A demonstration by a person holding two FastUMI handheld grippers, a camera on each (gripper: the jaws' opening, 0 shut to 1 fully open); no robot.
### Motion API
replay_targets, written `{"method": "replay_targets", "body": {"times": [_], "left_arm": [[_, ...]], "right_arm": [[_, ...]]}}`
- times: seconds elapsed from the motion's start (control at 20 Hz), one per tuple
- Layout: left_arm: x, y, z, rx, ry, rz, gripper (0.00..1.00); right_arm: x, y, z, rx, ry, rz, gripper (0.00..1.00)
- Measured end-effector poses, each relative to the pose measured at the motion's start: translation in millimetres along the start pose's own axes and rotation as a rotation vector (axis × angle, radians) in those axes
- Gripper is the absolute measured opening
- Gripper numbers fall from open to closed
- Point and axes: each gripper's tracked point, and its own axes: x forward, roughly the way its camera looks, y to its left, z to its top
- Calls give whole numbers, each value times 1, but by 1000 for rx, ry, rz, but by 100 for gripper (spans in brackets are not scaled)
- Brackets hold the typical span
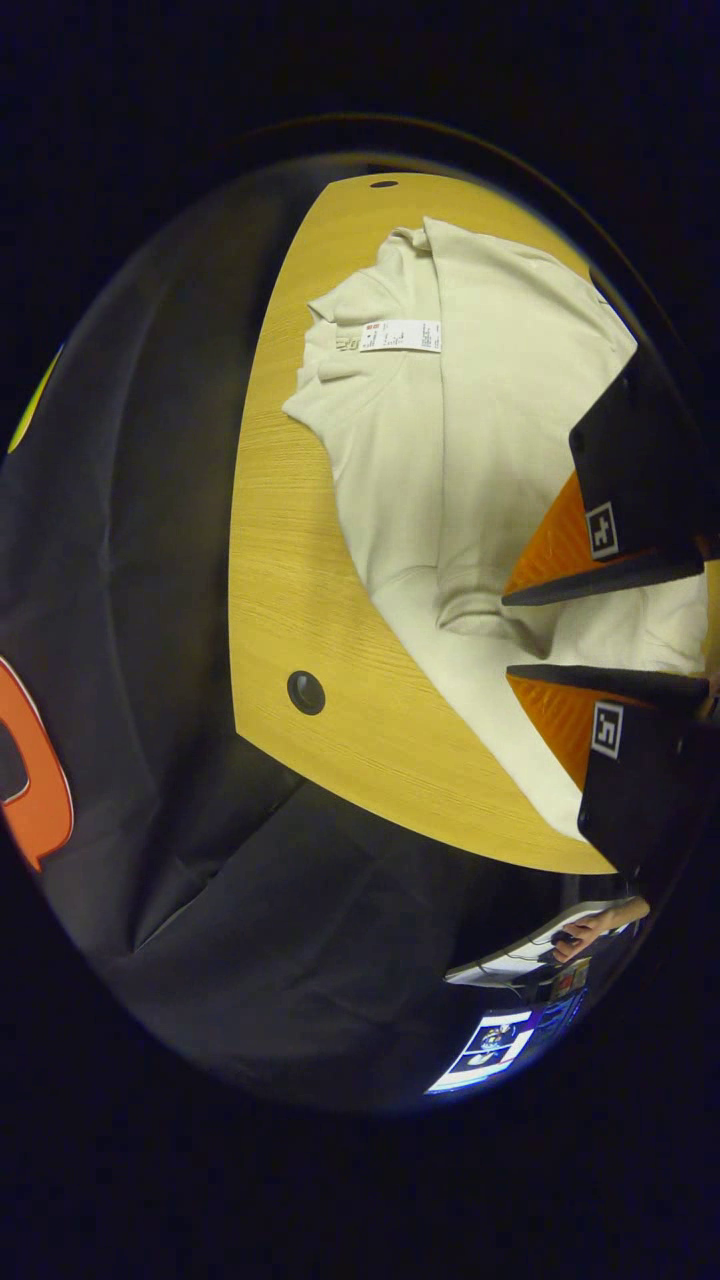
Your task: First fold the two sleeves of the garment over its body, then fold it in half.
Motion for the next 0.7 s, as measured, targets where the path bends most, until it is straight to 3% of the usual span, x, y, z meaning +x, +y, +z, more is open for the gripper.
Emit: {"method": "replay_targets", "body": {"times": [0.1,0.15,0.25,0.3,0.35,0.4,0.5,0.55,0.65,0.7], "left_arm": [[1,1,0,10,1,10,99],[2,3,0,15,4,15,99],[3,8,-1,26,8,30,99],[4,12,-2,25,12,41,99],[5,17,-5,24,22,54,99],[6,24,-7,23,31,71,99],[7,50,-14,41,61,148,99],[11,64,-19,46,83,179,99],[8,84,-24,41,105,237,99],[7,93,-26,39,112,256,99]], "right_arm": [[-14,-2,4,-28,-19,9,36],[-25,-1,7,-37,-33,24,41],[-46,1,19,-57,-94,49,67],[-58,-3,26,-67,-133,45,60],[-70,-8,35,-78,-170,42,75],[-85,-12,40,-92,-208,37,71],[-115,-21,54,-129,-289,21,82],[-134,-28,60,-150,-332,5,94],[-171,-44,71,-200,-431,-39,97],[-188,-51,77,-219,-489,-63,94]]}}
